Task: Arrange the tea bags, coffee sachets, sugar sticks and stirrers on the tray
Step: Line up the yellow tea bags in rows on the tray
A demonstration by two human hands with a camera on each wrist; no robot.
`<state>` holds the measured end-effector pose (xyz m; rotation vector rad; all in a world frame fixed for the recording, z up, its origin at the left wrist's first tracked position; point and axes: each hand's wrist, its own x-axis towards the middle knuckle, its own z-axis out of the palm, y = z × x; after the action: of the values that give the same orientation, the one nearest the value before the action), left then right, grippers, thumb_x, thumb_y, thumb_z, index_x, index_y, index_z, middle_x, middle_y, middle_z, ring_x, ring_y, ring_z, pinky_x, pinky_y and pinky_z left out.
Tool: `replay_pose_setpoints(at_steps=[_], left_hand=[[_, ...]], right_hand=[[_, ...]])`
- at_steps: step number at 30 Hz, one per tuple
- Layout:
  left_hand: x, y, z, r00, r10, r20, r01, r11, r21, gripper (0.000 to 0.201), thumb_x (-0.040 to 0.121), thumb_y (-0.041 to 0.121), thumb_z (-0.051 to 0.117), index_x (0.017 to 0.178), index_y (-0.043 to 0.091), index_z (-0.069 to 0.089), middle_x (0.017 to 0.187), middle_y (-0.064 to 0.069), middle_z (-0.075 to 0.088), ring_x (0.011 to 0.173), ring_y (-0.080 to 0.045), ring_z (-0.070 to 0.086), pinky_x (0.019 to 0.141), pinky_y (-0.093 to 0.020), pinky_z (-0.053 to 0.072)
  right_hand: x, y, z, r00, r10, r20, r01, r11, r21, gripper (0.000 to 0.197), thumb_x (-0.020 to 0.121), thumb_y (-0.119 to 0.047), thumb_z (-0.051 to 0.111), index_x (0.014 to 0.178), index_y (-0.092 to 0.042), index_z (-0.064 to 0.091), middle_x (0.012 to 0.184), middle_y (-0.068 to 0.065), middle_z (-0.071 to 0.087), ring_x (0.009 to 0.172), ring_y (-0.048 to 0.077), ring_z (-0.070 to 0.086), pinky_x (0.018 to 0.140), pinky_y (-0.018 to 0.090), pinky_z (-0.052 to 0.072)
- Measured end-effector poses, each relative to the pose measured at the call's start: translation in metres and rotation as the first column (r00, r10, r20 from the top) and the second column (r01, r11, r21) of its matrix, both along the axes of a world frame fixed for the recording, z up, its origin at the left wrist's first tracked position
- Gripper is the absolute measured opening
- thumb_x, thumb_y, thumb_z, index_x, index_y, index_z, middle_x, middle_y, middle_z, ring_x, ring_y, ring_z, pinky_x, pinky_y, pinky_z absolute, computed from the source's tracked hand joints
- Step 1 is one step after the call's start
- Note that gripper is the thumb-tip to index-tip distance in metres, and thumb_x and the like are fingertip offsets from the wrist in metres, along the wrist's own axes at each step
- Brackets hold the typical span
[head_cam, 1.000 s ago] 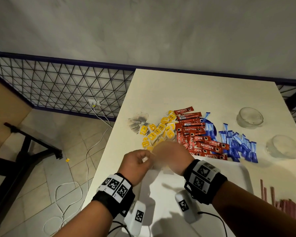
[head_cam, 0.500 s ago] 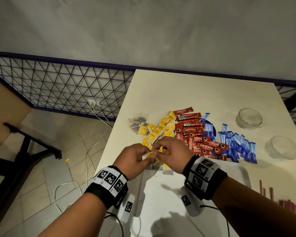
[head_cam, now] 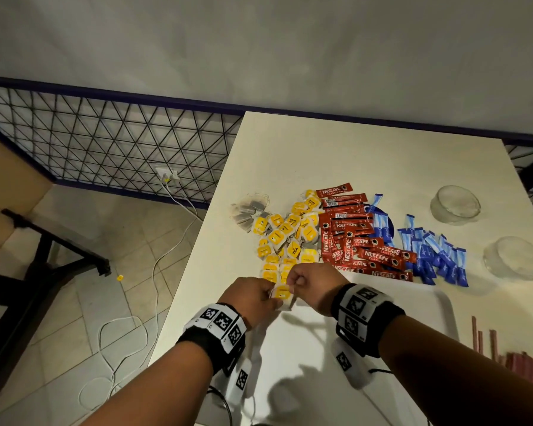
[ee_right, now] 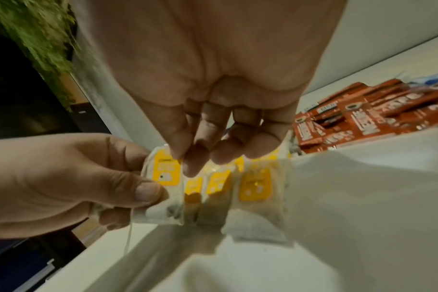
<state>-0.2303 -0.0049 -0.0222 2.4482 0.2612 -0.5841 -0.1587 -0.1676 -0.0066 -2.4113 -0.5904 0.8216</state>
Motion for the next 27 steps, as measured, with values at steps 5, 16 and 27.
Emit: replay_pose_setpoints(at_steps=[5,16,27], left_hand=[[0.004,-0.008,-0.004,0.995,-0.087,-0.057,0.093,0.989,0.113,0.025,0.09,0.039,0.055,0.082,0.016,0.059,0.093,-0.008,0.066,0.092,-0.028,0.06,0.07,-0.029,0.042],[0.015,-0.024,-0.002,0.995,-0.009,-0.104,0.025,0.987,0.158,0.023,0.086,0.038,0.059,0.101,0.024,0.069,0.104,-0.005,0.069,0.095,-0.027,0.064,0.079,-0.027,0.051],[0.009,-0.012,0.004,0.992,0.124,0.007,-0.124,0.99,0.068,0.025,0.083,0.049,0.055,0.082,0.025,0.056,0.088,0.002,0.065,0.084,-0.022,0.063,0.07,-0.028,0.047]], right_hand=[[0.003,0.0,-0.01,0.999,-0.025,-0.046,0.023,0.999,-0.044,0.011,0.09,-0.02,0.056,0.084,-0.027,0.061,0.086,-0.007,0.063,0.082,0.014,0.061,0.077,0.023,0.049],[0.008,-0.003,-0.02,0.989,-0.145,0.013,0.144,0.989,0.03,0.009,0.088,-0.02,0.06,0.086,-0.014,0.067,0.085,0.002,0.068,0.081,0.018,0.063,0.071,0.026,0.051],[0.014,0.002,-0.024,0.984,-0.166,0.063,0.172,0.979,-0.107,0.022,0.087,-0.035,0.063,0.072,-0.024,0.05,0.075,-0.002,0.059,0.074,0.018,0.058,0.065,0.024,0.046]])
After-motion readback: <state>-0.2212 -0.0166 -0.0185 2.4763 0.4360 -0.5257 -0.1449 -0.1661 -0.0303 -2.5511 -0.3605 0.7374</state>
